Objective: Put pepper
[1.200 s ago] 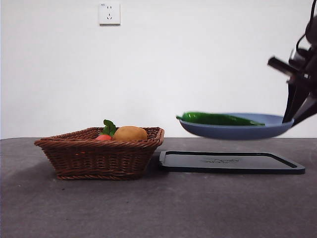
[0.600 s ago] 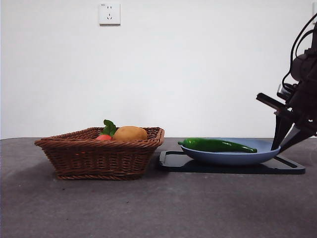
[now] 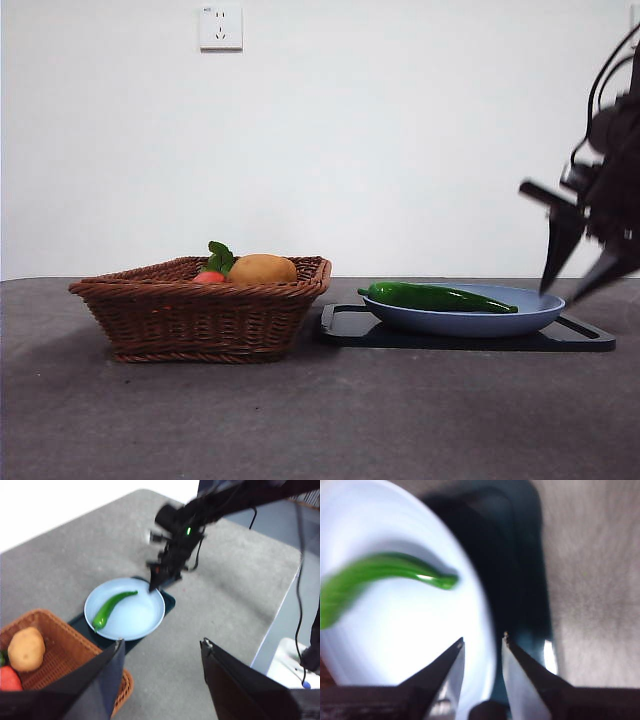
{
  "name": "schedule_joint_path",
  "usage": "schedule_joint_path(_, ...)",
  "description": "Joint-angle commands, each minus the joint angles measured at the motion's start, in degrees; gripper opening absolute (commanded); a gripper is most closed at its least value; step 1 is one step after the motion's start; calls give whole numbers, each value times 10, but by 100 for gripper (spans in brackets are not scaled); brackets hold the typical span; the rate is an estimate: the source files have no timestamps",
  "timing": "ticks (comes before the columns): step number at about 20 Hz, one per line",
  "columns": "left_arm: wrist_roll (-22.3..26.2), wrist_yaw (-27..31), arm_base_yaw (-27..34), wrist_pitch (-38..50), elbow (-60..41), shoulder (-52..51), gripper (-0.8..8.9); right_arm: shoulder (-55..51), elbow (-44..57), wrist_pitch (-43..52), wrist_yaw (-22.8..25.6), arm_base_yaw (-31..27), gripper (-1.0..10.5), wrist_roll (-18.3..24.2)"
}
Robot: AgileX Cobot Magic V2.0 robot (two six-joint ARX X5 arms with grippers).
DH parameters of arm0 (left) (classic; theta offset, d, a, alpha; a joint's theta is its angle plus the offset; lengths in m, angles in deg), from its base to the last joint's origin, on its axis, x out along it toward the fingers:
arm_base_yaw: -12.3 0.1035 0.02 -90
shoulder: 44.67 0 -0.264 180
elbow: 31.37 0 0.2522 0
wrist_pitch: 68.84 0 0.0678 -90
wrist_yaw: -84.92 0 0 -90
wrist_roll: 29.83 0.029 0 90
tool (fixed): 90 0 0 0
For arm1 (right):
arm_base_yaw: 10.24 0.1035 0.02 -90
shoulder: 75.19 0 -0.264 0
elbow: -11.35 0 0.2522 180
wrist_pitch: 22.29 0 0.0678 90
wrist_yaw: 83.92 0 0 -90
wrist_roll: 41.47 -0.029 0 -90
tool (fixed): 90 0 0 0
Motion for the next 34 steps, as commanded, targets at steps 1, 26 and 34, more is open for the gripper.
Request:
schedule_joint_path(1, -3, 1, -5, 2, 12, 4, 272, -50, -11, -5, -1, -5, 146, 9)
schedule_joint_path(26, -2, 1, -5, -11, 12, 4, 6, -541, -11, -391, -6, 190, 11, 193)
schedule_joint_path(34, -2, 1, -5, -11, 12, 4, 6, -541, -11, -390, -4, 188, 11, 193)
